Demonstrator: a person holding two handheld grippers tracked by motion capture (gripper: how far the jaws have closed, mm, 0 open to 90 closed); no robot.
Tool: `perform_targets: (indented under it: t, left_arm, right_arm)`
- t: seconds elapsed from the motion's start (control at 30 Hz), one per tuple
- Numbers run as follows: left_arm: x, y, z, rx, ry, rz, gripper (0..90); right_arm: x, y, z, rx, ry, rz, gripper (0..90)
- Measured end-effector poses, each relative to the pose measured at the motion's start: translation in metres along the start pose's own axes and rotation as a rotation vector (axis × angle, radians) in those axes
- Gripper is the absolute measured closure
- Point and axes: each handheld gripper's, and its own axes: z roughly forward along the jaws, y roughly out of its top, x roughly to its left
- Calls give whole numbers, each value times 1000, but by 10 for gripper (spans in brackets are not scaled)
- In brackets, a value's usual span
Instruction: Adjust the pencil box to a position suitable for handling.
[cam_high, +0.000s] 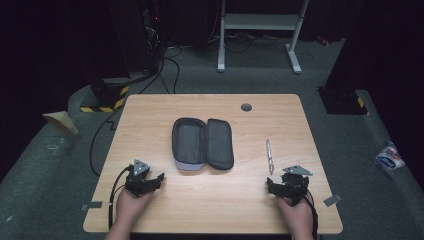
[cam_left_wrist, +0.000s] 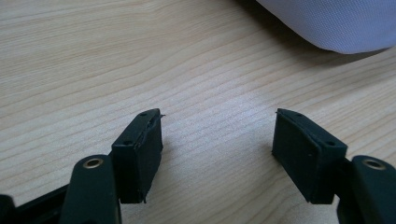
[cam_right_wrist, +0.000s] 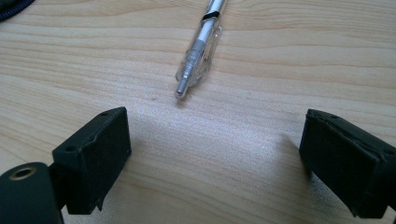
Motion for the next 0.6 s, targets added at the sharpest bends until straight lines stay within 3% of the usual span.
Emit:
perform_targets:
  t: [0.6]
  left_arm:
    - [0,1,1,1,-2,-1,334]
  right_arm:
    - [1,-4,-4,0,8,-9,85]
